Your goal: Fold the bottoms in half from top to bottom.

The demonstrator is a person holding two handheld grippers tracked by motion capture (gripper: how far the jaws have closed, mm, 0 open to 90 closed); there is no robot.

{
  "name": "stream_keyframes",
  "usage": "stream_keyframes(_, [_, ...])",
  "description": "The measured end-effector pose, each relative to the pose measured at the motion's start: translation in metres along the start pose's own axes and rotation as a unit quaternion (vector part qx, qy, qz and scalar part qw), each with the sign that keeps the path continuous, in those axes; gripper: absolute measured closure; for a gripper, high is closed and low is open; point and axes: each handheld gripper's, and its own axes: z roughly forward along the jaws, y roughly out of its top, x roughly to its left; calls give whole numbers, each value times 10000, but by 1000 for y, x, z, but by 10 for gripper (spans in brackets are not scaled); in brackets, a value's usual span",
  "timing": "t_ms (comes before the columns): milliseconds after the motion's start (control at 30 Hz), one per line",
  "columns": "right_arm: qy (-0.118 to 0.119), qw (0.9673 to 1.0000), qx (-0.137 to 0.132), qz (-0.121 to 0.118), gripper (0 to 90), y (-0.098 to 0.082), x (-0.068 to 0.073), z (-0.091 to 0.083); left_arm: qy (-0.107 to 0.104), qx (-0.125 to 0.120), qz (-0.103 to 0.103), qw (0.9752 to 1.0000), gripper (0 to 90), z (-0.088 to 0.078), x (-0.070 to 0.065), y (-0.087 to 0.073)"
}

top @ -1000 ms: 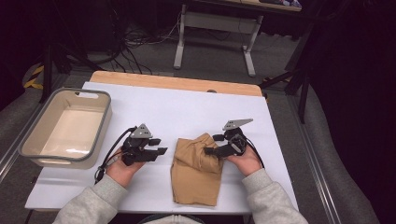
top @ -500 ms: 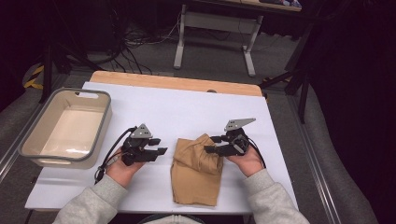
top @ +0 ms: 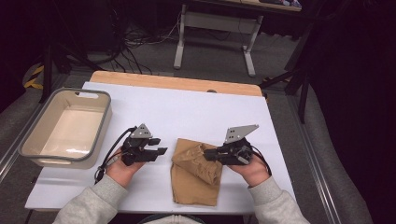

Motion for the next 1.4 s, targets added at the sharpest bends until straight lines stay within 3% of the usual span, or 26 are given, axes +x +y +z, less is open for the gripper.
stream_keyframes(300, [323,9981,191,-493,795,-1,49,6,-8,-10,6,10000,524,0,-1,0])
stream_keyframes(367, [339,9978,223,-533,795,-2,52,8,-5,-12,0,10000,525,0,-1,0])
stream_keyframes(433, [563,9961,405,-536,768,-13,66,18,-11,1,11,10000,524,0,-1,0])
stream_keyframes(600, [772,9950,382,-505,706,-22,71,21,-36,-9,37,10000,524,1,-2,1])
stream_keyframes(667, [1011,9940,238,-350,683,-22,70,17,-30,-5,75,10000,523,1,-2,1])
stream_keyframes(767, [1083,9938,22,-251,659,-24,67,8,-39,-5,5,10000,524,1,-2,1])
stream_keyframes(800, [990,9949,-51,-204,656,-26,65,4,-39,-7,6,10000,524,2,-2,1])
stream_keyframes(867, [581,9982,-163,-73,637,-30,56,-5,-50,-2,38,10000,523,2,-2,2])
stream_keyframes(900, [237,9996,-177,-2,607,-32,51,-8,-43,10,39,10000,523,2,-3,2])
stream_keyframes(933, [-315,9995,-75,43,584,-35,46,-10,-48,14,68,10000,523,3,-2,2])
stream_keyframes(967, [-693,9976,81,47,586,-37,43,-10,-51,6,29,10000,523,3,-3,2])
stream_keyframes(1033, [-1135,9929,316,159,578,-42,35,-8,-55,3,35,10000,523,4,-3,2])
stream_keyframes(1200, [-1536,9842,580,660,532,-54,14,1,-68,21,34,10000,521,4,-3,2])
stream_keyframes(1267, [-1746,9795,735,689,512,-59,7,6,-68,37,40,10000,518,4,-3,2])
stream_keyframes(1367, [-1782,9772,771,853,488,-63,-1,10,-77,28,33,10000,516,4,-3,2])
stream_keyframes(1400, [-1838,9751,802,943,465,-64,-4,11,-77,29,31,10000,516,4,-3,2])
